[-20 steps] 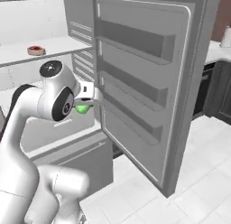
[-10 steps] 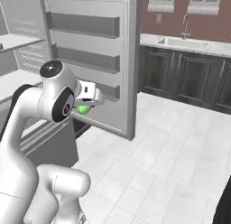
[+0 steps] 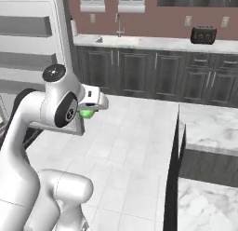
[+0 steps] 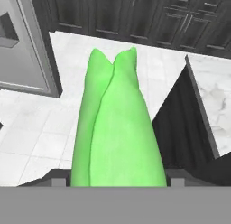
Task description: Open the fridge, remove the pear, corn, and steak, and place them on any counter.
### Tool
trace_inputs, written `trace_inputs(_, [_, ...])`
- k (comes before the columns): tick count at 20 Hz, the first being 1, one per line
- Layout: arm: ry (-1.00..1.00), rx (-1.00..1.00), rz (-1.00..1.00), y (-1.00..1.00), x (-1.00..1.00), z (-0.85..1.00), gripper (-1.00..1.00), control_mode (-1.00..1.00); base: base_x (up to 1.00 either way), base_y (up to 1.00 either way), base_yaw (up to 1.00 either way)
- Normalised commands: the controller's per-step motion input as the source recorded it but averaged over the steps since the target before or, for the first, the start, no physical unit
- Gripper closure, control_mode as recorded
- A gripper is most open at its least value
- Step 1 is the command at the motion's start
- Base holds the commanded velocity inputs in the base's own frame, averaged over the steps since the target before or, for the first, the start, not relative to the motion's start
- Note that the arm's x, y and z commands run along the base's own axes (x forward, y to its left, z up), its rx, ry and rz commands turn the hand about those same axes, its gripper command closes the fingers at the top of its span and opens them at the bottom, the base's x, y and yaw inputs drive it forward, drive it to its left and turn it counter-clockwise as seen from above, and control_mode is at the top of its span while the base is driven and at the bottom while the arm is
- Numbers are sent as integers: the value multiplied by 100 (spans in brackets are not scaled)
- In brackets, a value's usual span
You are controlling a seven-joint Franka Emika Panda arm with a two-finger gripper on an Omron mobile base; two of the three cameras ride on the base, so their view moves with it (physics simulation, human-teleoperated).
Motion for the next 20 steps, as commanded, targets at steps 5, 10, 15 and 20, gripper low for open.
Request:
trace_inputs(5, [0,0,0,0,0,0,100,100,-15,-70,-56])
trace_inputs(10, [2,0,-58,-75,-33,-27,100,-100,0,0,0])
trace_inputs(15, [5,0,-68,-79,-21,-35,100,-100,0,0,0])
trace_inputs(20, [28,4,-48,-100,10,-63,100,-100,0,0,0])
